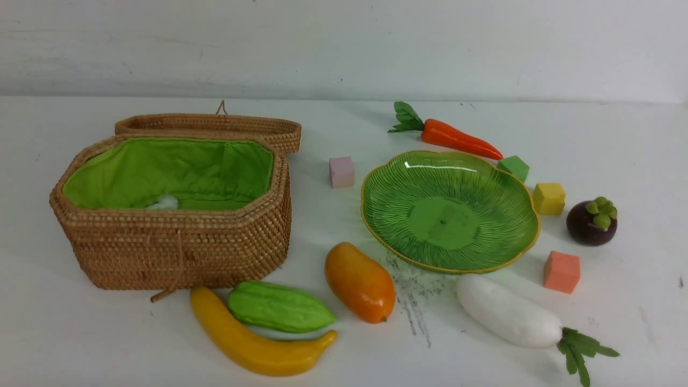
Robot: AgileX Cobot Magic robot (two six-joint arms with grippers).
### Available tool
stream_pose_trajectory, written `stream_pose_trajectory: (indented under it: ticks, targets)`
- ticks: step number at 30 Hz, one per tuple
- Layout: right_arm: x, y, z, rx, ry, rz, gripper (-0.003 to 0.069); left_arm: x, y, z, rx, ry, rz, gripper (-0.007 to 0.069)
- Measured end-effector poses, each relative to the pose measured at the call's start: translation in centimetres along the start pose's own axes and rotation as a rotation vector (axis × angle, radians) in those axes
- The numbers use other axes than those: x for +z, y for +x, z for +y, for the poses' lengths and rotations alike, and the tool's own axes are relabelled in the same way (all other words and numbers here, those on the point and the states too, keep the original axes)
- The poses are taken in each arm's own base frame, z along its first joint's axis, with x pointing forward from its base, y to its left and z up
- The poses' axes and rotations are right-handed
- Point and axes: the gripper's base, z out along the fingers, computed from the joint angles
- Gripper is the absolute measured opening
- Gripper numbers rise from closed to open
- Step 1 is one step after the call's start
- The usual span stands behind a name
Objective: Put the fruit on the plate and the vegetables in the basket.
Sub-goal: Use the left arm to grab a banana and put it into the right plate
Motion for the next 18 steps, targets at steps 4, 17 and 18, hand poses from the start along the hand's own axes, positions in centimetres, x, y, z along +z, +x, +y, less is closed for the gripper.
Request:
stream_pose_trajectory:
  ticks: [4,17,18]
  targets:
    - [0.0,0.0,0.0,0.0,0.0,0.0,0.024,0.0,-0.1,0.0,-0.008,0.004,-0.008,0.0237]
    - [0.0,0.0,0.1,-0.003,-0.011,0.001,0.024,-0.6,-3.1,-0.6,-0.75,0.198,-0.302,0.0234]
    - [0.0,0.0,0.1,-0.005,-0.016,0.001,0.024,-0.6,-3.1,-0.6,-0.758,0.199,-0.305,0.0225]
